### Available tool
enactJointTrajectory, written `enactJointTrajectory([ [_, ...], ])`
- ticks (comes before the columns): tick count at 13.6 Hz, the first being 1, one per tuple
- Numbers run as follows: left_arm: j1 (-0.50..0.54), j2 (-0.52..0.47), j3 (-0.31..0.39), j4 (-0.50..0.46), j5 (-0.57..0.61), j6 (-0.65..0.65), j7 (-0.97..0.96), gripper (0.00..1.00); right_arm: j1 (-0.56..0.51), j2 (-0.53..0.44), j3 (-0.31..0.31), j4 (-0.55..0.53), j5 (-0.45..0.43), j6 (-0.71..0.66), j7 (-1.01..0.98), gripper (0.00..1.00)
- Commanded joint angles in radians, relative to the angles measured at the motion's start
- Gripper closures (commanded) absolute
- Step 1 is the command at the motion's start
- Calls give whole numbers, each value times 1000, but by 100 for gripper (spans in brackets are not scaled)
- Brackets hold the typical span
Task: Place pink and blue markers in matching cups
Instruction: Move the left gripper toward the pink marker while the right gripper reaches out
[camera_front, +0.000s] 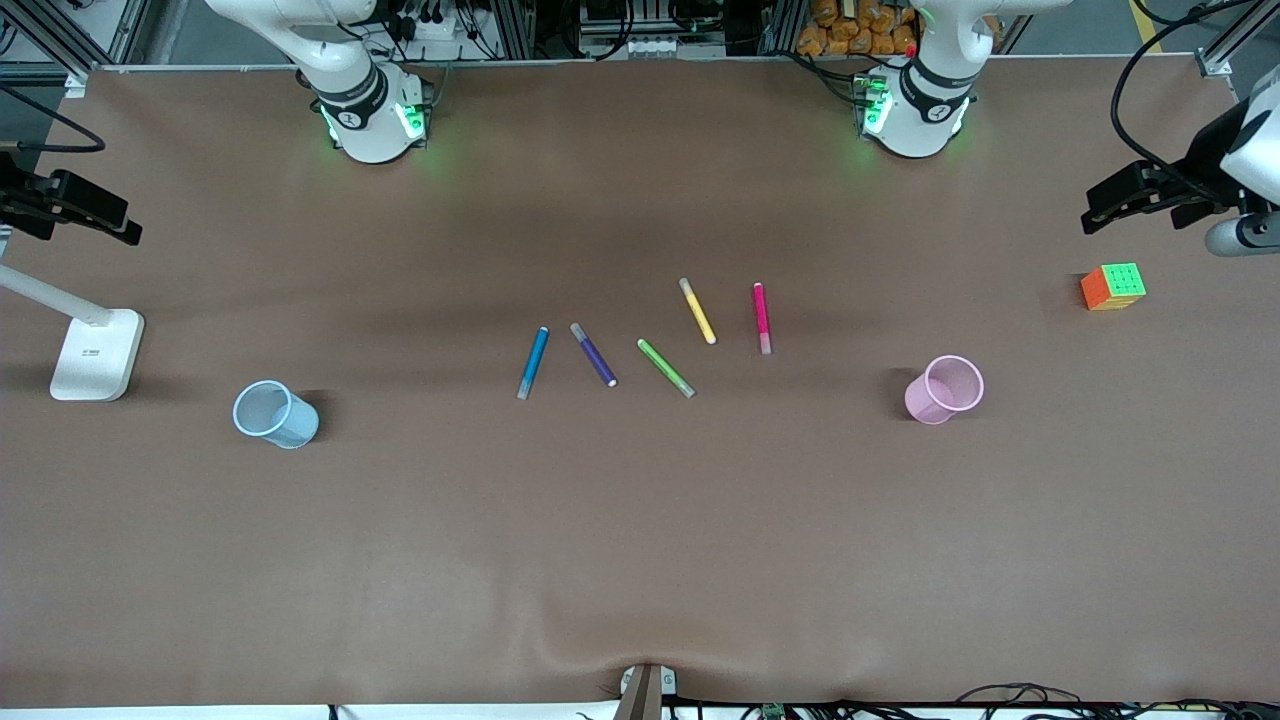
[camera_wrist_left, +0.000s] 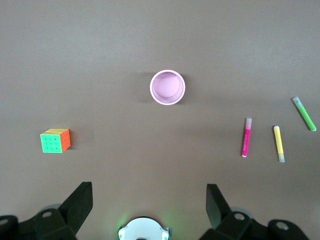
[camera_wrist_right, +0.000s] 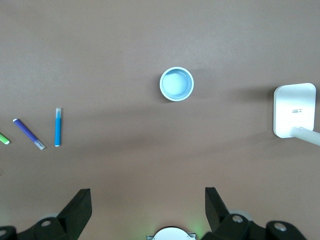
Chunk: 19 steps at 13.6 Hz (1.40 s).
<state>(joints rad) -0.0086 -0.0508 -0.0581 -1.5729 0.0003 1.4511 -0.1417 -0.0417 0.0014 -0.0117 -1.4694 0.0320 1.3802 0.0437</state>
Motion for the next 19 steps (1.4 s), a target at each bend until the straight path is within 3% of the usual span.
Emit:
enactJointTrajectory([
  [1, 6, 5, -11, 19, 9, -21, -10, 0, -14, -18, 18, -11, -15, -1, 12, 0],
  [4, 6, 15, -11, 22, 7, -21, -19, 0, -18, -17, 18, -14, -15, 26, 1, 0],
  [10, -4, 170, -11, 63, -5, -21, -9, 0, -18, -40, 18, -42, -15, 36, -1, 0],
  [17, -45, 210, -26, 63, -9, -21, -19, 0, -21, -32, 16, -72, -12, 74, 1, 0],
  [19, -48, 218, -28, 65, -57, -12, -30, 0, -33, -28, 16, -74, -6, 77, -1, 0],
])
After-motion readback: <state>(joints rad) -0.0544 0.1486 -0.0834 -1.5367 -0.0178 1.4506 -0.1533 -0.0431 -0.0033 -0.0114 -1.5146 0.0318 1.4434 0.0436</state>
